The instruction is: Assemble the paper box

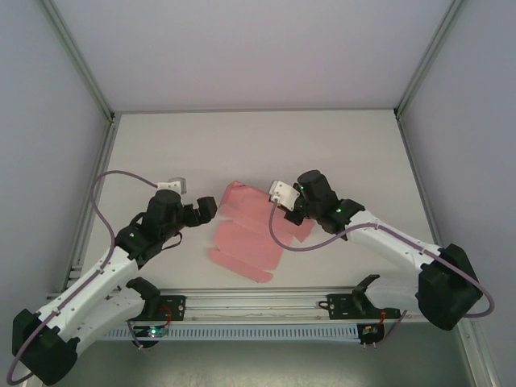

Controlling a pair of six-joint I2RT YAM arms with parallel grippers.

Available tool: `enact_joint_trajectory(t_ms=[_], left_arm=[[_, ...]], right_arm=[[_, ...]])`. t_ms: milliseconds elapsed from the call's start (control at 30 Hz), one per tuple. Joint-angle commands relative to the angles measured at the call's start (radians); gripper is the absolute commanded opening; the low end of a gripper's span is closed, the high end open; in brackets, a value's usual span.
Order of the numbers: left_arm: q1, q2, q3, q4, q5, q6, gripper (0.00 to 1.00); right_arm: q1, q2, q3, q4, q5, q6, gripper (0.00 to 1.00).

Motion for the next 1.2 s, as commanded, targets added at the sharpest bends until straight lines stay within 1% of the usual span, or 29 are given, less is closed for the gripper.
enact_joint_trajectory(t_ms=[0, 167, 367, 433, 600, 667, 733, 967, 1167], left_arm=[[-0.010, -0.003, 0.028, 0.034, -0.003, 0.043, 1.00], [-0.010, 0.015, 0.052, 0.018, -0.030, 0.056, 1.00], [-0.010, 0.066, 0.063, 0.028, -0.016, 0.052, 1.00], [-0.010, 0.079, 0.064, 0.033, -0.013, 0.054, 1.00], [-0.010, 0.105, 0.069, 0.044, 0.014, 0.061, 1.00], [-0.010, 0.115, 0.069, 0.051, 0.023, 0.063, 1.00], [-0.010, 0.124, 0.069, 0.063, 0.037, 0.067, 1.00], [-0.010, 0.178, 0.088, 0.081, 0.050, 0.083, 1.00], [-0.010, 0.227, 0.098, 0.119, 0.086, 0.090, 1.00]], right_arm=[[0.008, 0.028, 0.043, -0.043, 0.008, -0.208, 0.00], [0.026, 0.057, 0.059, -0.030, -0.028, -0.331, 0.00], [0.079, 0.021, -0.028, 0.159, 0.008, -0.399, 0.00], [0.096, 0.008, -0.056, 0.230, 0.049, -0.415, 0.00], [0.157, -0.002, -0.174, 0.520, 0.242, -0.521, 0.00], [0.174, 0.005, -0.193, 0.579, 0.289, -0.556, 0.00], [0.182, 0.009, -0.193, 0.578, 0.296, -0.560, 0.00], [0.187, 0.009, -0.192, 0.583, 0.266, -0.553, 0.00], [0.189, -0.002, -0.185, 0.553, 0.234, -0.525, 0.00]])
